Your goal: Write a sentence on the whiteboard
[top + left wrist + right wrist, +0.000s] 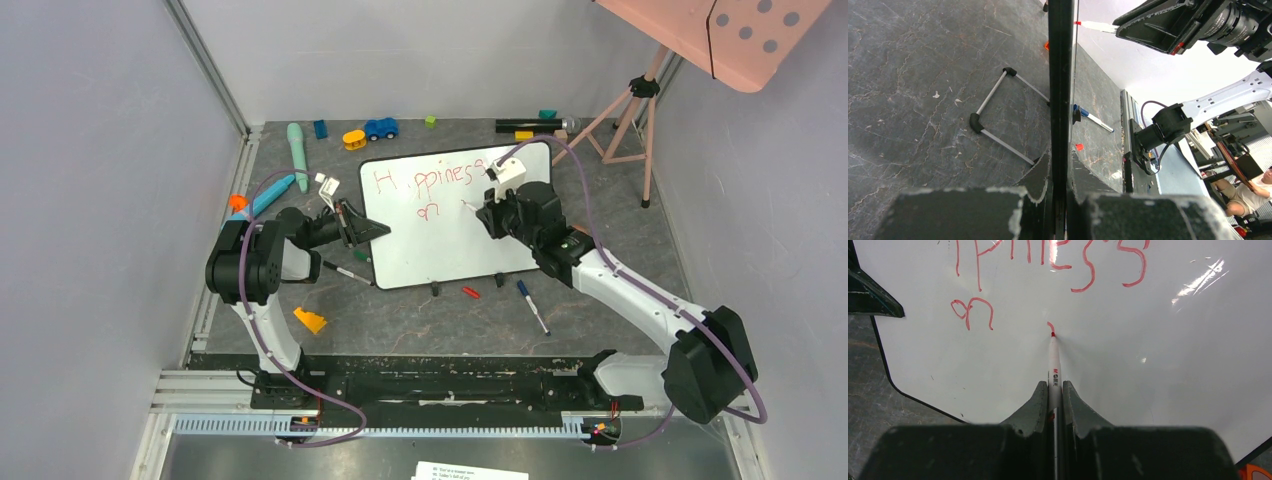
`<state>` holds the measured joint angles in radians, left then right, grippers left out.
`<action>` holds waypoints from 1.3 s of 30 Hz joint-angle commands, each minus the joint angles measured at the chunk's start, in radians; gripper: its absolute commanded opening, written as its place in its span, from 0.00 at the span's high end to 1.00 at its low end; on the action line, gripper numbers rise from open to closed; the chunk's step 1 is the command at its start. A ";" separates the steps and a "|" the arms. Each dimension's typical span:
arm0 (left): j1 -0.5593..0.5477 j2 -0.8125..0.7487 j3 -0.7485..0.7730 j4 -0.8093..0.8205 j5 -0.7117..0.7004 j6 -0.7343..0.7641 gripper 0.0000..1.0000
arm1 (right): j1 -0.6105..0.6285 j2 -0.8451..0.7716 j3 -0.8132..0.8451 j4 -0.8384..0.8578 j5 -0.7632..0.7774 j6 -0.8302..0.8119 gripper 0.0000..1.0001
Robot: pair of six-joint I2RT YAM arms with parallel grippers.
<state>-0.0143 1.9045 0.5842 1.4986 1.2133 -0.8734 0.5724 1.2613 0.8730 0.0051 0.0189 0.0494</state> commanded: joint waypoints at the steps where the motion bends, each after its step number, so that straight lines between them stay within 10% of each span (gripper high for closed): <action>1: 0.008 -0.010 0.007 0.058 0.003 0.077 0.98 | 0.000 -0.025 -0.025 -0.003 0.016 0.009 1.00; 39: 0.008 -0.009 0.009 0.058 0.004 0.077 0.98 | -0.001 0.041 0.085 -0.070 0.098 0.002 1.00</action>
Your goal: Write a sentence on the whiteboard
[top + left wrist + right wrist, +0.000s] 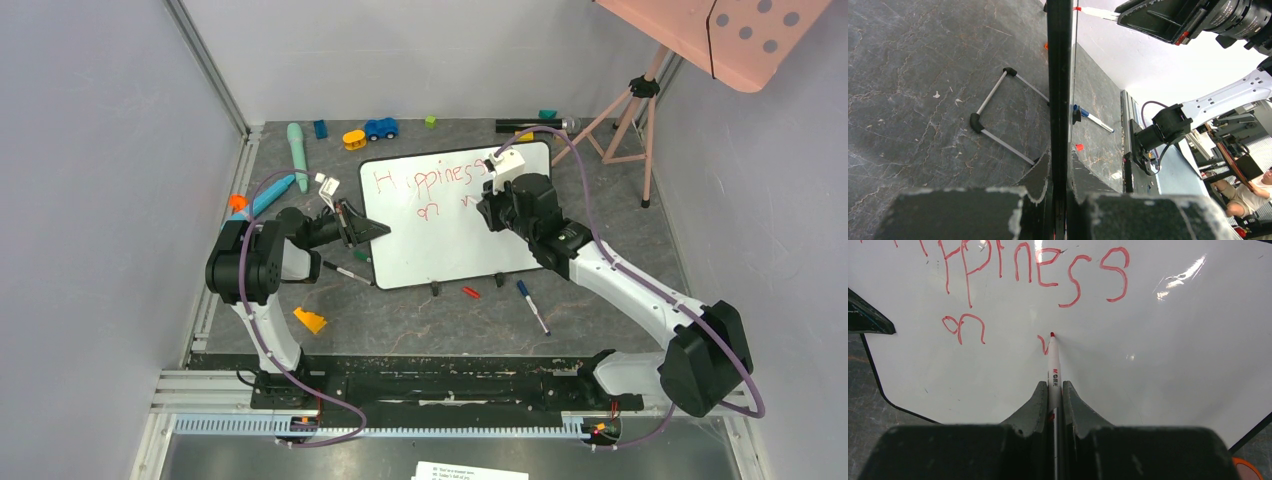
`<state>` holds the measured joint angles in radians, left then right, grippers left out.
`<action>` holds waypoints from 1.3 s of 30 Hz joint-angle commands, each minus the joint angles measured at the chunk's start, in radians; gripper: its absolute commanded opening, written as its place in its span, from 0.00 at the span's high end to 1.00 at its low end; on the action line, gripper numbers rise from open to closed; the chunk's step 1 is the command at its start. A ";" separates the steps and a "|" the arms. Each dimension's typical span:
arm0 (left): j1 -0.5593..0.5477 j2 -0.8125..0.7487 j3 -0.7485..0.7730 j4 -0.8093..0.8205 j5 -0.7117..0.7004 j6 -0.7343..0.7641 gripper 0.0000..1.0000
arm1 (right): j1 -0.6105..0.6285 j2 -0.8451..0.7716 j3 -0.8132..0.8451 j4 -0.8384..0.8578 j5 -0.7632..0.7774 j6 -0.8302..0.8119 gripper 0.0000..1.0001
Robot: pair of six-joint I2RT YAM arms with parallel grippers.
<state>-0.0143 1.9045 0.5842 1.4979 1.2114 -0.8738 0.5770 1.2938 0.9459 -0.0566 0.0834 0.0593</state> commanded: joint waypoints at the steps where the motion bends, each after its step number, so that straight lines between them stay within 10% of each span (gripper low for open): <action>1: 0.008 -0.009 0.008 0.059 0.007 0.077 0.98 | -0.007 0.001 0.002 -0.008 0.030 -0.007 1.00; 39: 0.008 -0.011 0.006 0.059 0.007 0.077 0.98 | -0.005 -0.139 -0.086 0.090 -0.143 -0.001 1.00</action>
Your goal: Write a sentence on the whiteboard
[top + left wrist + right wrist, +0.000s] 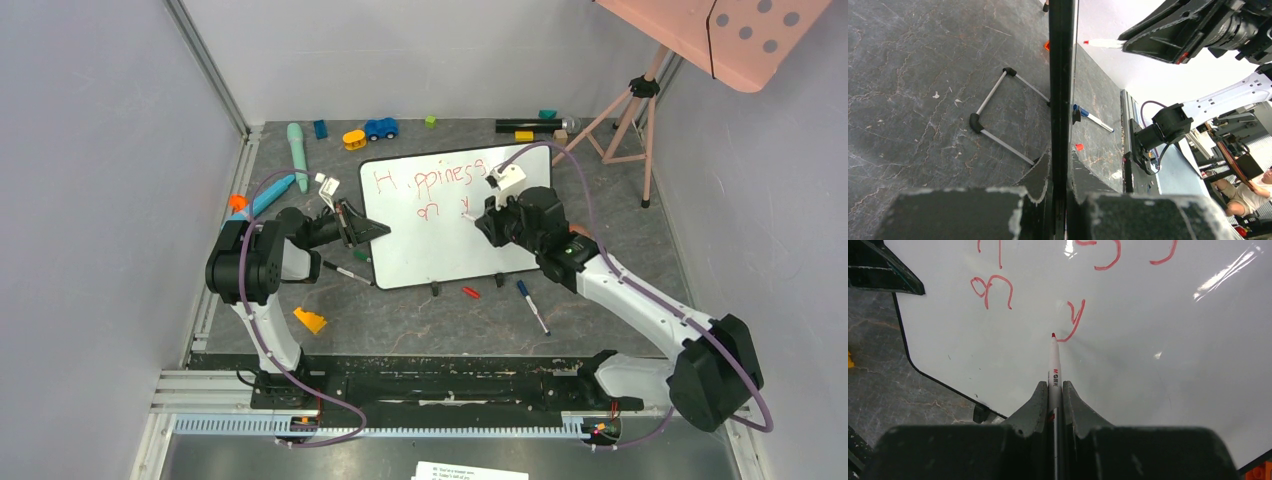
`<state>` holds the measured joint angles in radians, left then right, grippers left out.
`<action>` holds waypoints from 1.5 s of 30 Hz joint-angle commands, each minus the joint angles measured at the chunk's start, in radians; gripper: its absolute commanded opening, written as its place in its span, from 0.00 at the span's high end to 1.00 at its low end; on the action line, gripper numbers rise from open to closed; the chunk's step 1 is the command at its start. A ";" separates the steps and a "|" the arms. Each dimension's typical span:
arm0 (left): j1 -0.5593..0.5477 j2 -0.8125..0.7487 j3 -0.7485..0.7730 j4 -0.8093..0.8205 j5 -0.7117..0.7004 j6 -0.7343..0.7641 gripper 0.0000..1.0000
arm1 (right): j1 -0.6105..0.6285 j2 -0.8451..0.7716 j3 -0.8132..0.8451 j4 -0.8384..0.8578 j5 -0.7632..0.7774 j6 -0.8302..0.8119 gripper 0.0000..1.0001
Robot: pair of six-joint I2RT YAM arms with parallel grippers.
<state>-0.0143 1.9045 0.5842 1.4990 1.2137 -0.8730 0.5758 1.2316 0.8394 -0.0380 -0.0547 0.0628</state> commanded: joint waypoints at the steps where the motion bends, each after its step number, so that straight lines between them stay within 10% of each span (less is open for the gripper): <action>1: 0.008 -0.012 0.006 0.058 0.004 0.078 0.98 | -0.003 -0.085 0.020 0.072 0.002 -0.005 1.00; 45: 0.008 -0.009 0.007 0.058 0.004 0.076 0.98 | -0.022 0.026 0.116 0.000 0.126 -0.021 1.00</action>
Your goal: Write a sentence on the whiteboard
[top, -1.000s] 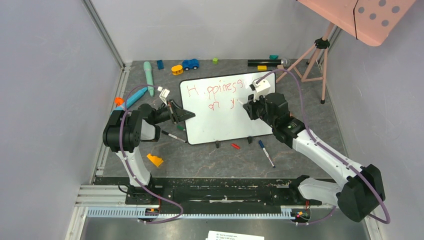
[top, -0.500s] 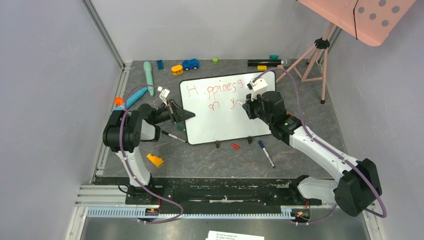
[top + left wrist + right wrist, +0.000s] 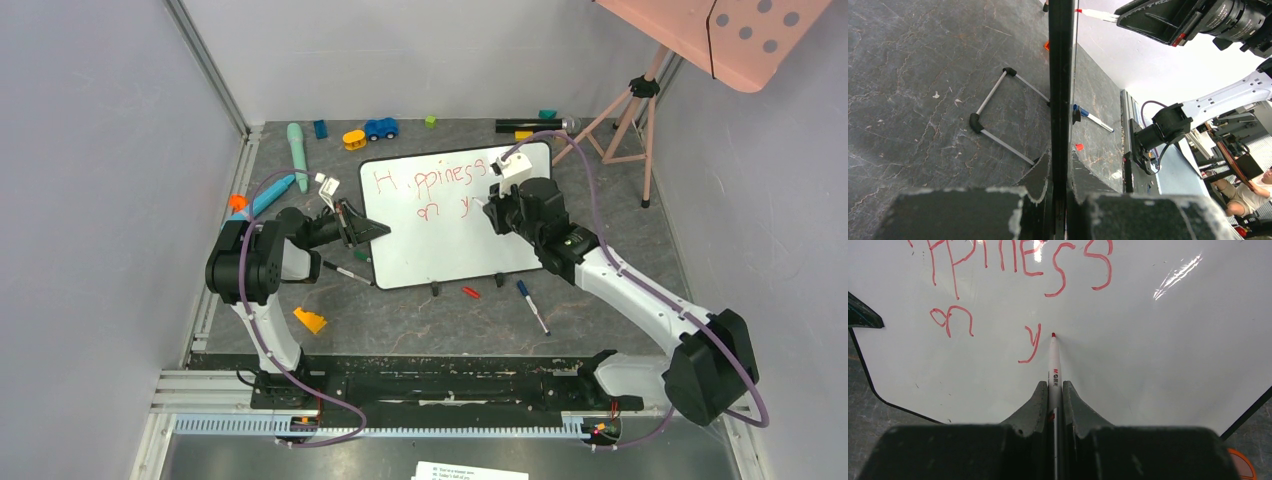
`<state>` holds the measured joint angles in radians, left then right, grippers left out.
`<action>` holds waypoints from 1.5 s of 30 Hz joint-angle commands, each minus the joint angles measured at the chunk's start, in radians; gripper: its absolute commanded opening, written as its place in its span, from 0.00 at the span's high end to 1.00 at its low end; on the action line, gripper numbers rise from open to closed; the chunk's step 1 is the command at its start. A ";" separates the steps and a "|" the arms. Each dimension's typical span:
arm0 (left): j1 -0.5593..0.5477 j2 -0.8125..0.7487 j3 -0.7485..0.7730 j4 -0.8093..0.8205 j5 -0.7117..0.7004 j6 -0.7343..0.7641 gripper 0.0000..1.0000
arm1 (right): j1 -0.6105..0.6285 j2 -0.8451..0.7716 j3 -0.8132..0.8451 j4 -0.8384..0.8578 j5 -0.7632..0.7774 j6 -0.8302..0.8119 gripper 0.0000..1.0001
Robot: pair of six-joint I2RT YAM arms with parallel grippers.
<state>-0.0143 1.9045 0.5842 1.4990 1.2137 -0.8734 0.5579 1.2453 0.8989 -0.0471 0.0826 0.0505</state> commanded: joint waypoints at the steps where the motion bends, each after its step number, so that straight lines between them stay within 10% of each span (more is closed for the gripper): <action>1: 0.008 -0.009 0.007 0.058 0.004 0.077 0.98 | -0.004 0.019 0.061 0.004 -0.016 -0.008 1.00; 45: 0.008 -0.009 0.009 0.058 0.005 0.077 0.98 | -0.004 0.043 0.096 -0.037 0.005 -0.021 1.00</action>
<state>-0.0143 1.9045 0.5842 1.4982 1.2129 -0.8734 0.5591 1.2732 0.9539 -0.1352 0.0864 0.0330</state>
